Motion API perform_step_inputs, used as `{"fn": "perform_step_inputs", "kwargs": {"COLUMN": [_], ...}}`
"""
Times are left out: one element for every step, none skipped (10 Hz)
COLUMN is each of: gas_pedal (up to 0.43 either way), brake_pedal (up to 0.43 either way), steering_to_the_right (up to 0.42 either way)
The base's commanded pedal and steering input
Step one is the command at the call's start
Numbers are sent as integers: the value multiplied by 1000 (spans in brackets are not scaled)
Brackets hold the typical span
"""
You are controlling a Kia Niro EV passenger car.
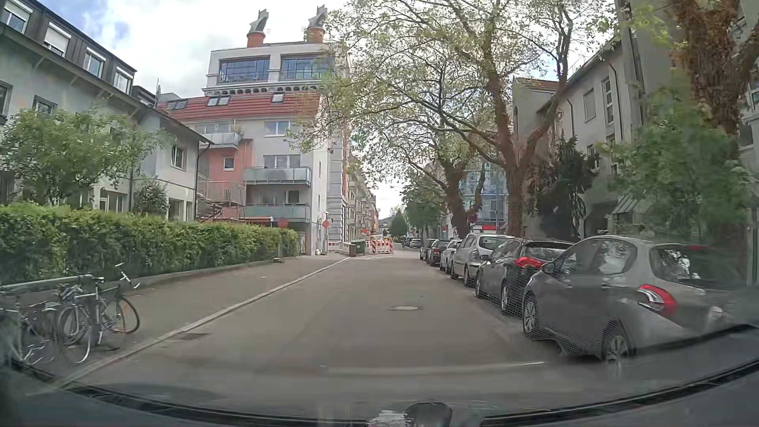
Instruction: Follow the waypoints while adhering to traffic rules and regulations
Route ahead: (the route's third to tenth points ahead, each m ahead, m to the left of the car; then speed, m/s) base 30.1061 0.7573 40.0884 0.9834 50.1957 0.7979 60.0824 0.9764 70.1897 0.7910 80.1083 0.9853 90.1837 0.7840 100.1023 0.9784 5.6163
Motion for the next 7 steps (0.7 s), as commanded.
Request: {"fn": "perform_step_inputs", "kwargs": {"gas_pedal": [79,79,79,79,79,67,67], "brake_pedal": [0,0,0,0,0,0,0], "steering_to_the_right": [8,8,7,7,6,4,3]}}
